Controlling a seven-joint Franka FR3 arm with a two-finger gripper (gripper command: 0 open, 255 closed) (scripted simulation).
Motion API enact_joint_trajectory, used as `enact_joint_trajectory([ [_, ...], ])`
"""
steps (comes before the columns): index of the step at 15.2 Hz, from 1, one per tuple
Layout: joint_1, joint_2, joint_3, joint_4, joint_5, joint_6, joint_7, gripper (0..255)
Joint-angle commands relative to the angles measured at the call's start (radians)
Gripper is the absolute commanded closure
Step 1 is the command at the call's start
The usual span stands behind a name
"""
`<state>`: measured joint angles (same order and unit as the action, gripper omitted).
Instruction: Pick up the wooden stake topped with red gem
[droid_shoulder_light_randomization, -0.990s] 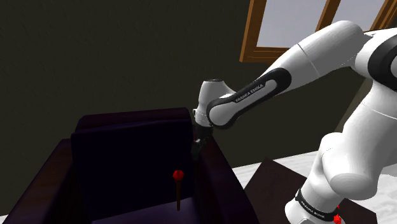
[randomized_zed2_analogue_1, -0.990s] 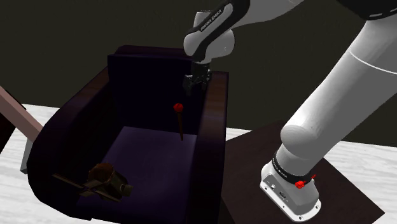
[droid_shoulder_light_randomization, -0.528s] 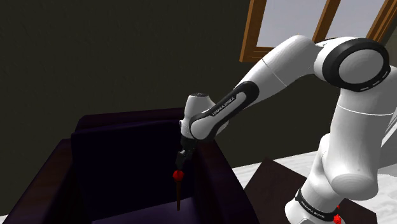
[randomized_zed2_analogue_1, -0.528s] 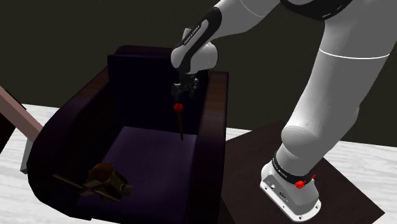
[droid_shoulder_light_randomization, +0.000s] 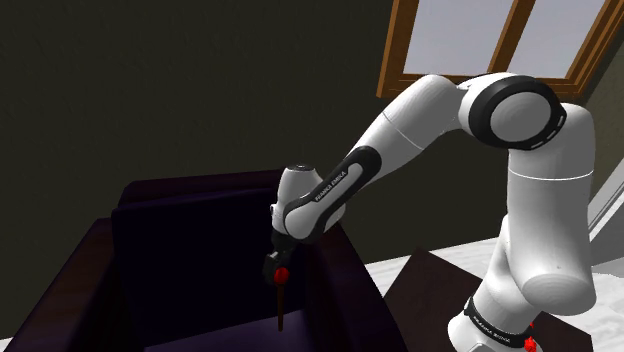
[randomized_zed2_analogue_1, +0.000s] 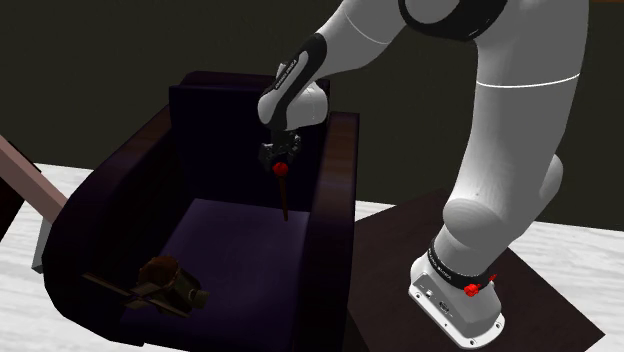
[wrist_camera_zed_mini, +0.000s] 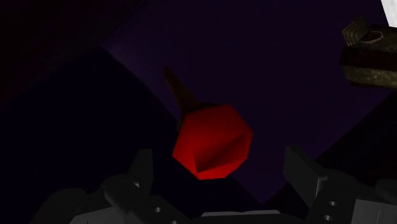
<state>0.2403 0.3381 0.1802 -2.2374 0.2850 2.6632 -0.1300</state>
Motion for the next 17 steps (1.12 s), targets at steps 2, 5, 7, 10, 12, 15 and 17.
enact_joint_trajectory([
  [2,0.0,0.048,0.002,0.008,0.004,0.04,-0.01,0],
  [5,0.0,0.047,0.002,0.007,0.004,0.04,-0.011,255],
  [7,0.0,0.047,0.002,0.008,0.004,0.04,-0.011,255],
  [10,0.0,0.048,0.002,0.008,0.004,0.04,-0.01,255],
  [12,0.0,0.047,0.002,0.007,0.004,0.04,-0.01,255],
  [15,0.0,0.036,0.001,0.007,0.003,0.029,-0.007,255],
  [17,0.001,0.012,0.0,0.005,0.0,0.007,-0.001,255],
])
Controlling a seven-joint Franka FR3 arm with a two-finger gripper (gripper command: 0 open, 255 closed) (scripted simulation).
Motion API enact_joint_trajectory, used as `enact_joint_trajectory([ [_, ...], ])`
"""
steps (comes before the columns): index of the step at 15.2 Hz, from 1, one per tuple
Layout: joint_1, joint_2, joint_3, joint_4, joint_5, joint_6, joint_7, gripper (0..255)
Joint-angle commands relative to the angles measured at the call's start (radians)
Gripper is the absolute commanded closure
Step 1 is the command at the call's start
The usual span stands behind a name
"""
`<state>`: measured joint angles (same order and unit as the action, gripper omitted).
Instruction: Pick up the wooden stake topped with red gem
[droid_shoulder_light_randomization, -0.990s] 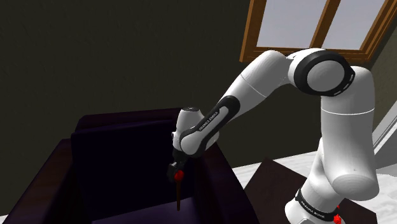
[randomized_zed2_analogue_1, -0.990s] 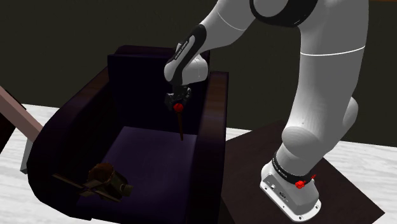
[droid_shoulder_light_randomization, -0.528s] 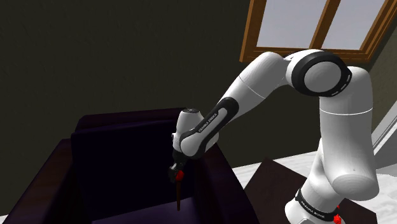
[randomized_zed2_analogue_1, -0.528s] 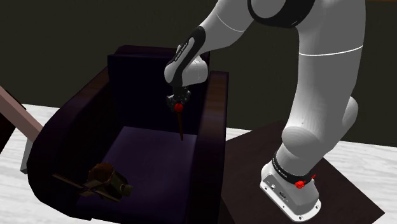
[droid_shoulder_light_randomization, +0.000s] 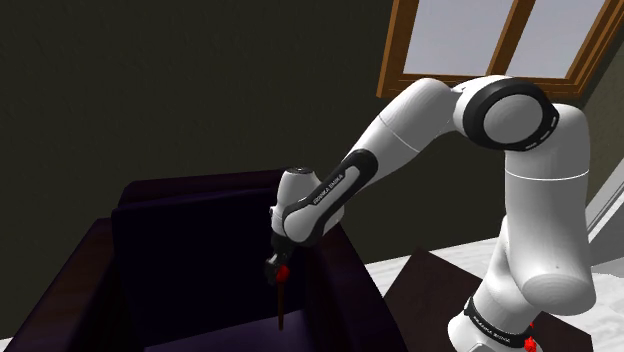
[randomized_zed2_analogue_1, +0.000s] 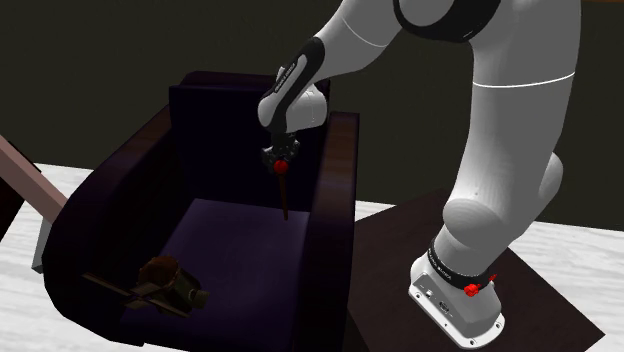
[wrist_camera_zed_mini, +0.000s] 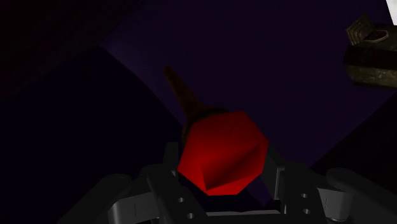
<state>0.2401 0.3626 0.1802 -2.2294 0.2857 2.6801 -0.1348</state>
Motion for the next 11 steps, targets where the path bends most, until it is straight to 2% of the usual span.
enact_joint_trajectory([
  [1,0.001,-0.025,-0.001,-0.003,-0.002,-0.021,0.007,255],
  [11,0.0,-0.136,-0.007,0.003,-0.017,-0.138,0.037,255],
])
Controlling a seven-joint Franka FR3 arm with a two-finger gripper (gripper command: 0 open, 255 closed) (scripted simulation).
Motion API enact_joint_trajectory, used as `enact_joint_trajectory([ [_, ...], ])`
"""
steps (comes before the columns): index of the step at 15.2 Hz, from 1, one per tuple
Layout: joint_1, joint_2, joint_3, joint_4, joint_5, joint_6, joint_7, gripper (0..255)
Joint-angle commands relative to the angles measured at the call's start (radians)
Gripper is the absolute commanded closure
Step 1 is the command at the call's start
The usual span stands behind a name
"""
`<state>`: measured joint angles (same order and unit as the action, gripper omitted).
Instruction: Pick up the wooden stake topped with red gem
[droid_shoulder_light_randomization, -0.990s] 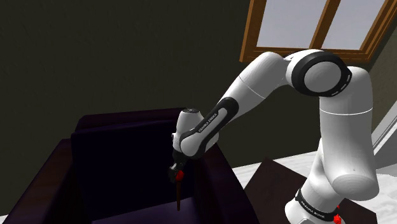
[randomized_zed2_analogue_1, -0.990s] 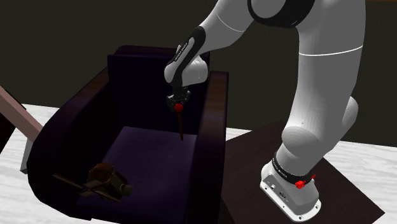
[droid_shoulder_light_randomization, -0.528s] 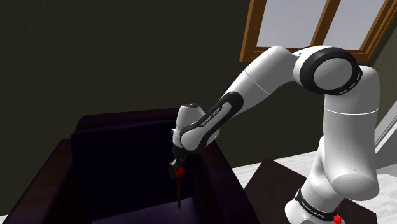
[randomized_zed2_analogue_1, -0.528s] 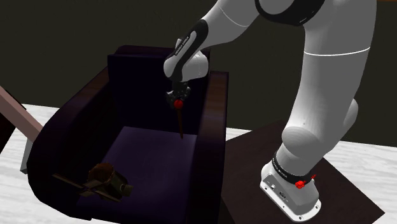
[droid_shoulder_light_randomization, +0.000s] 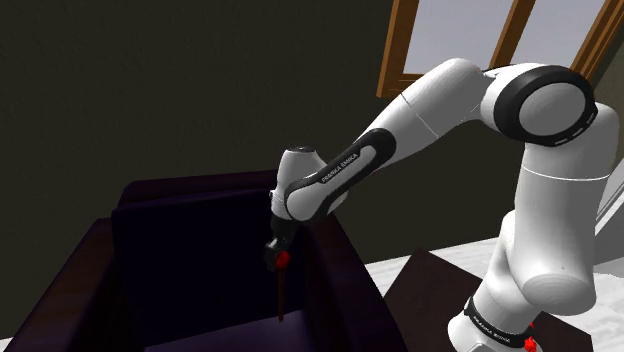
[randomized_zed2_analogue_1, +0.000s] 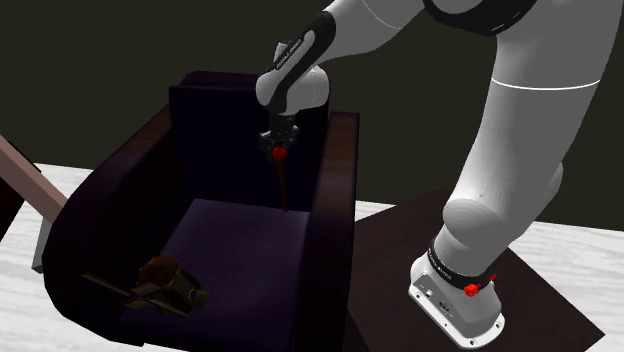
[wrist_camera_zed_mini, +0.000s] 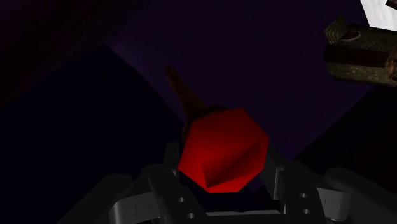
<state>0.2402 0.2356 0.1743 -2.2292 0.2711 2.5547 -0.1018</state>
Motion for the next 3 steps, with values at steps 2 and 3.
enact_joint_trajectory([
  [2,0.0,-0.021,-0.001,0.005,-0.004,-0.026,0.007,255],
  [3,0.0,-0.021,-0.001,0.005,-0.004,-0.026,0.007,255],
])
